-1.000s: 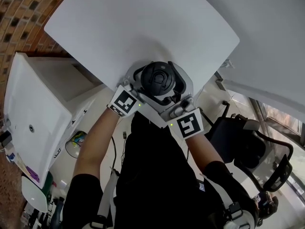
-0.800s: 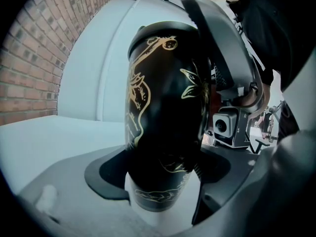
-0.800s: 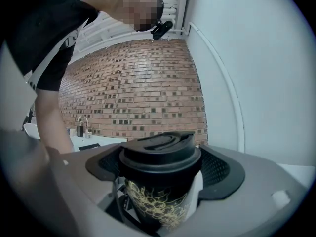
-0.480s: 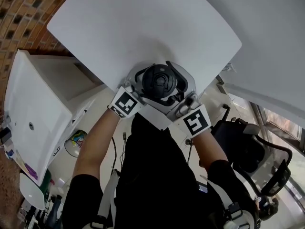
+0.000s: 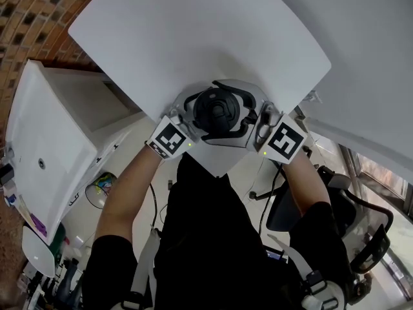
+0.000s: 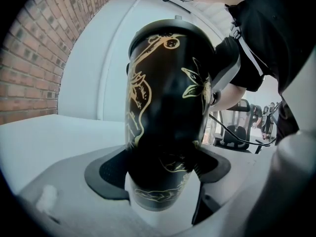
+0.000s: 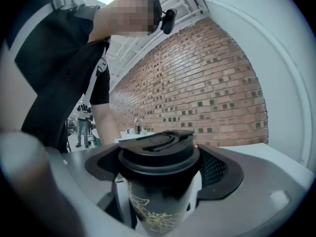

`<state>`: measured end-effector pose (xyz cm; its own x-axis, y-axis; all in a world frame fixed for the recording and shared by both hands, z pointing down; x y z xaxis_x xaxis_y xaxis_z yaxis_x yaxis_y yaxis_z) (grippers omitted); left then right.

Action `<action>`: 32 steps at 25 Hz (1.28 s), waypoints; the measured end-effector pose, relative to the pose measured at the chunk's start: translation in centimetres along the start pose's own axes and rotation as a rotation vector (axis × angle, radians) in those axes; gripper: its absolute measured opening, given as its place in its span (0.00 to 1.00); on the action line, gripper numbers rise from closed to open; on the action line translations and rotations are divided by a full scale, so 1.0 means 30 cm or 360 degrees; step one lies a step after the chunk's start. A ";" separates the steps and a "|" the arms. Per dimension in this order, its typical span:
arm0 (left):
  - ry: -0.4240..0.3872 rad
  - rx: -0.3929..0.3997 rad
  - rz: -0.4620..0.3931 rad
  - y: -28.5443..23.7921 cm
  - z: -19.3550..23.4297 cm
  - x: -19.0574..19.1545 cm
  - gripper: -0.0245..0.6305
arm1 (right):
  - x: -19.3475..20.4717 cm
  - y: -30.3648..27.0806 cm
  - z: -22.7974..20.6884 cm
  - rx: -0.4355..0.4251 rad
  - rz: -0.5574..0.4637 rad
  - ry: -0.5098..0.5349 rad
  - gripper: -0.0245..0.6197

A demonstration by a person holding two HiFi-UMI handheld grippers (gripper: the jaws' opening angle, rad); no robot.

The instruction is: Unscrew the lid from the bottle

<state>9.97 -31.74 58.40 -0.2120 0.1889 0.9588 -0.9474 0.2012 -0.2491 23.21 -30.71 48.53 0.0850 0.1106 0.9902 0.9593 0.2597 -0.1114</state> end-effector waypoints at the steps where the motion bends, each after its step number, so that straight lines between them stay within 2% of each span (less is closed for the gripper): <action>1: 0.0001 -0.0001 -0.0001 0.000 0.002 0.000 0.63 | -0.004 -0.003 -0.007 -0.0030 0.0020 0.0015 0.75; 3: 0.0001 -0.0004 -0.0004 0.003 0.006 0.000 0.63 | -0.011 -0.011 -0.008 -0.0026 0.0016 0.0028 0.75; 5: 0.0004 -0.0007 -0.0004 0.007 0.005 0.002 0.63 | -0.012 -0.015 0.006 0.0059 -0.0027 0.0015 0.80; 9: 0.0014 -0.0011 -0.0001 0.004 0.005 0.000 0.64 | -0.013 -0.006 0.043 0.0359 -0.0157 -0.0055 0.84; 13: 0.0017 -0.0014 0.0000 0.002 0.002 -0.001 0.64 | -0.006 -0.005 0.092 0.0646 -0.0182 -0.0065 0.83; 17: 0.0017 -0.0016 -0.0003 0.003 0.001 -0.003 0.64 | -0.004 -0.015 0.117 0.0832 -0.0199 -0.0083 0.79; 27: 0.0019 -0.0018 -0.0002 -0.003 -0.001 -0.003 0.64 | -0.016 -0.055 0.136 0.1028 -0.0168 -0.0028 0.76; 32: 0.0018 -0.0015 -0.0002 -0.004 -0.002 -0.004 0.64 | -0.008 -0.048 0.131 0.0948 -0.0159 -0.0026 0.74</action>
<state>10.14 -31.72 58.31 -0.2078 0.1994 0.9576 -0.9453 0.2108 -0.2490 20.76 -27.32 48.13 -0.0061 0.0713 0.9974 0.6462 0.7615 -0.0505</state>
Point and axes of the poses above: the fingertips, and each gripper's own axes: y backward along the fingers, z to its left, x out of its underside, the point moved 10 cm from there along y, backward along the fingers, and after that the axes turned 1 degree about x, right-handed, at the moved point
